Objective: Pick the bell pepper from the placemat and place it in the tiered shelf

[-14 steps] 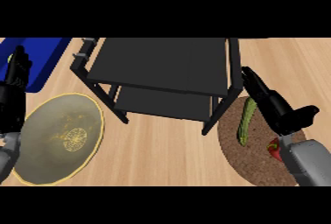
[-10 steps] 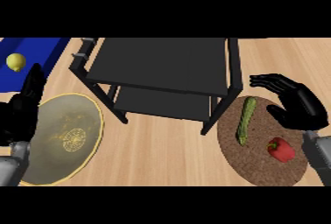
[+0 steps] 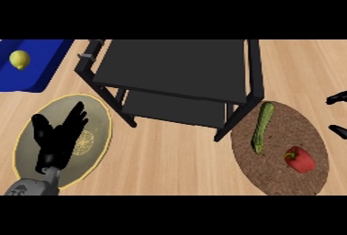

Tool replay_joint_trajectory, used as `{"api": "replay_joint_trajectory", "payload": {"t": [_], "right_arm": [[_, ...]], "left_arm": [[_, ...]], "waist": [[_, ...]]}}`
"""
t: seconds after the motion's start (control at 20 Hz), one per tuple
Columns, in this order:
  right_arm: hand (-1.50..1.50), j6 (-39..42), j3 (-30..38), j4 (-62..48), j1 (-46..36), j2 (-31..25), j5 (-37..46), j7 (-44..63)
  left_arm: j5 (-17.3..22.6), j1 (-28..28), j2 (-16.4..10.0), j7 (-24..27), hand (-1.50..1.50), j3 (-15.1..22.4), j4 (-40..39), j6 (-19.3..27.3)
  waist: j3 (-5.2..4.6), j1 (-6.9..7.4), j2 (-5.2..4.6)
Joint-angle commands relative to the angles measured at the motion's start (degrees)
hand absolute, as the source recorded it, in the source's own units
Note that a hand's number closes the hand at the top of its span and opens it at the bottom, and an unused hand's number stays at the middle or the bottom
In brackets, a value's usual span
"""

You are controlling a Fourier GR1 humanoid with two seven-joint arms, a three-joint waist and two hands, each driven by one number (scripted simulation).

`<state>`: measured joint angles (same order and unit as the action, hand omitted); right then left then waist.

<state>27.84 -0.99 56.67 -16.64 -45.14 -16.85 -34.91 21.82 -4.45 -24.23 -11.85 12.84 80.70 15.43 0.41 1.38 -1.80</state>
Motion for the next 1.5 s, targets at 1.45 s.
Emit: {"api": "replay_joint_trajectory", "payload": {"t": [1.45], "right_arm": [[-1.5,-0.9,-10.0,18.4,6.7,-13.2,19.2,3.4]], "left_arm": [[0.6,2.8,2.3,0.0,0.0,-5.6,-6.0,-8.7]], "waist": [[-0.45,-1.46,1.85]]}}
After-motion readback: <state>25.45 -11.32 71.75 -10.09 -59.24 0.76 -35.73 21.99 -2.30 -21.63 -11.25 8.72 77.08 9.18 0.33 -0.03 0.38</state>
